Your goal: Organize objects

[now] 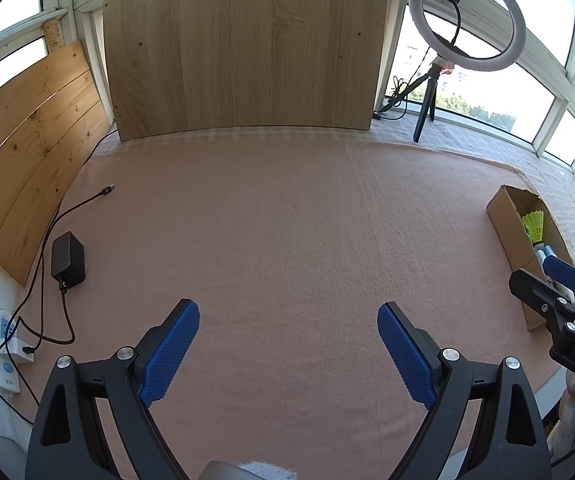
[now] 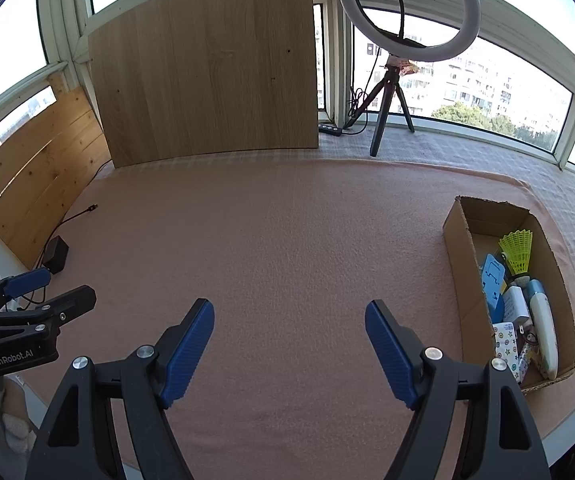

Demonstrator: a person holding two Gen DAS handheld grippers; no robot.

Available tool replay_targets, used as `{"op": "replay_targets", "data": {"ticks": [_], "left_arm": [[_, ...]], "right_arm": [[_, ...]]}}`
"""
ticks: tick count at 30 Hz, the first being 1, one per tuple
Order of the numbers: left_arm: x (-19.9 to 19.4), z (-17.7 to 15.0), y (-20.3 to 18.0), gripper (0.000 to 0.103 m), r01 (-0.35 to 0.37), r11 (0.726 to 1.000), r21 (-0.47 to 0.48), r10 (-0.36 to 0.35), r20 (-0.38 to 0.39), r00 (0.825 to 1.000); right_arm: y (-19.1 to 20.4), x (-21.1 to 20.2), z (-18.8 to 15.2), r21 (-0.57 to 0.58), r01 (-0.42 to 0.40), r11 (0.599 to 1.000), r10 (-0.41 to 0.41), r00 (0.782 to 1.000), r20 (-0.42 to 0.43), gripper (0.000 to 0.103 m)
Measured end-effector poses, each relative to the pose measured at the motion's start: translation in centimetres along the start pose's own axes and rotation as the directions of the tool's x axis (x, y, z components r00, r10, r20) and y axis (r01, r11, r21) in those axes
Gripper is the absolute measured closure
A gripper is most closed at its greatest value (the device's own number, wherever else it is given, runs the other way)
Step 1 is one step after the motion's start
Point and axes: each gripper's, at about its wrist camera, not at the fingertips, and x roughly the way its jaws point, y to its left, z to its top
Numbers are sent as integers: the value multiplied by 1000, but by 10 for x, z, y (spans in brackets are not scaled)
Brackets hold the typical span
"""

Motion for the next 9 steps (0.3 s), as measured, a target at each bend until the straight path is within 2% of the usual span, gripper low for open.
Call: {"op": "replay_targets", "data": {"ticks": [6, 9], "left_arm": [[5, -1, 2, 10, -3, 1000, 0, 3, 0, 1000], [15, -2, 9, 6, -4, 1000, -15, 4, -21, 1000]], "right_arm": [[-1, 2, -1, 0, 0, 1000, 0, 1000, -8, 29], [-1, 7, -2, -4, 2, 1000, -2, 1000, -17, 29]]}}
